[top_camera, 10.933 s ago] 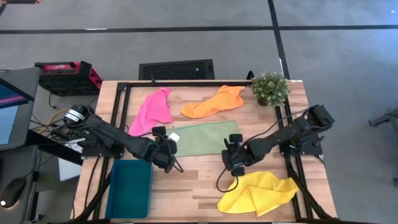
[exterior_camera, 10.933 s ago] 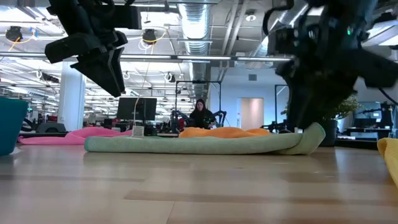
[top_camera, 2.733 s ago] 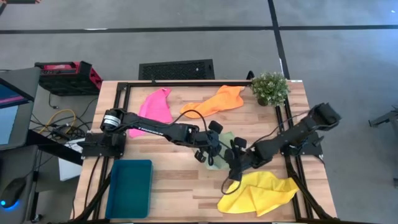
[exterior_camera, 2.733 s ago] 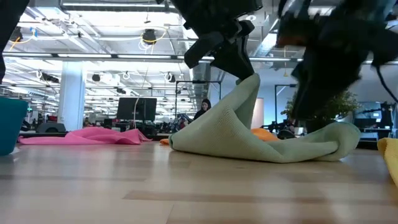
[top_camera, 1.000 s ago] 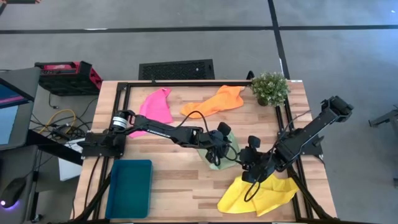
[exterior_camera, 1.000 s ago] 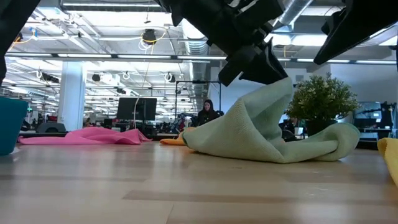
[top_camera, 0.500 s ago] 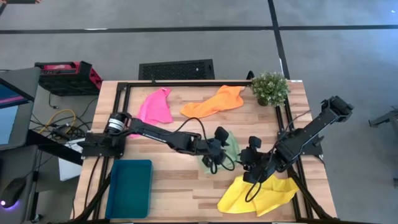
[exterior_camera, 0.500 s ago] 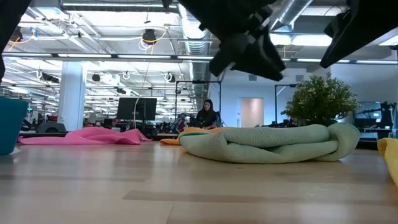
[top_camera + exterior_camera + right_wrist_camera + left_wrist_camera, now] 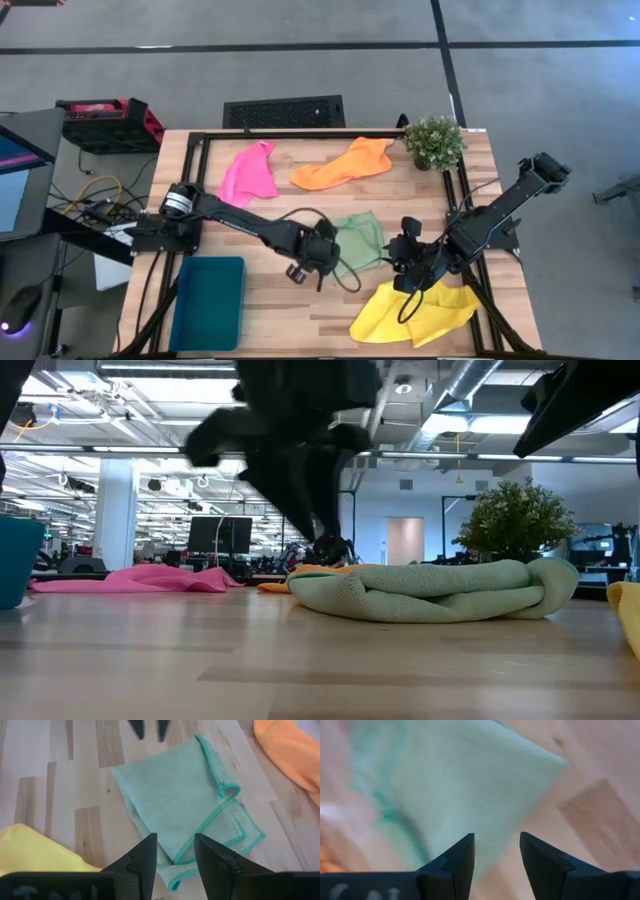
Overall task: Fold microfiber towels
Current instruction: Put the green microfiber towel into the bin, then fold the pink microfiber towel
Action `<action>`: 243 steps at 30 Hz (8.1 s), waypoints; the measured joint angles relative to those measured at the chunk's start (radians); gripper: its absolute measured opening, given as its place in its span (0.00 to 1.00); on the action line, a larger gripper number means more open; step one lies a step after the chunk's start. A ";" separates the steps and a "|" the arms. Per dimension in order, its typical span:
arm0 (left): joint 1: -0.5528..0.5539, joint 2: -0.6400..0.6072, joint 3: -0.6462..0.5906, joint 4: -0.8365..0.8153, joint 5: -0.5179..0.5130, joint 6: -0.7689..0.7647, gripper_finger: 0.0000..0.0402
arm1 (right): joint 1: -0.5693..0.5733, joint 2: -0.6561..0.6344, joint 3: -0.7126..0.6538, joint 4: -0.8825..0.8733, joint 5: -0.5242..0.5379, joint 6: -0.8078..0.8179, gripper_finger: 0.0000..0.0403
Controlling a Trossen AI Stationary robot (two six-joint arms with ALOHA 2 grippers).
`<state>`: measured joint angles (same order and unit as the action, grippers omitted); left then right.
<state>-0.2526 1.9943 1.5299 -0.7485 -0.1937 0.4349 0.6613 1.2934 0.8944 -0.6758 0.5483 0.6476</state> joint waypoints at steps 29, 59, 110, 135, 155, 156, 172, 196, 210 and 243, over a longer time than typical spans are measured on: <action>-0.052 0.098 -0.126 0.302 -0.038 0.064 0.37 | 0.000 0.000 0.000 0.031 0.000 0.000 0.38; -0.050 -0.038 -0.131 -0.073 -0.023 -0.208 0.01 | 0.000 0.001 0.000 0.034 -0.001 0.007 0.38; -0.393 -0.480 -0.129 -0.822 0.206 -1.332 0.00 | 0.000 0.001 0.000 0.034 0.007 -0.002 0.38; -0.599 -0.389 -0.129 -0.661 0.331 -1.682 0.00 | 0.000 0.001 0.000 0.045 0.005 -0.002 0.38; -0.678 -0.212 -0.129 -0.388 0.416 -1.978 0.00 | 0.006 0.000 0.000 0.041 -0.001 -0.030 0.38; -0.682 -0.206 -0.129 -0.377 0.424 -2.005 0.00 | 0.007 0.000 0.000 0.041 -0.002 -0.030 0.38; -0.725 -0.098 -0.129 -0.177 0.459 -2.205 0.00 | 0.094 0.001 0.000 0.043 -0.006 -0.045 0.38; -0.723 -0.083 -0.129 -0.172 0.424 -2.215 0.17 | 0.111 0.001 0.000 0.067 -0.001 -0.045 0.38; -0.723 -0.097 -0.063 -0.283 0.364 -2.121 0.28 | 0.111 0.001 0.000 0.071 -0.001 -0.045 0.38; -0.707 -0.096 0.033 -0.555 0.186 -1.979 0.28 | 0.111 0.001 0.000 0.073 0.003 -0.056 0.38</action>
<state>-0.9599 1.8980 1.5631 -1.3038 -0.0074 -1.5442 0.7719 1.2939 0.8940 -0.6029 0.5510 0.5911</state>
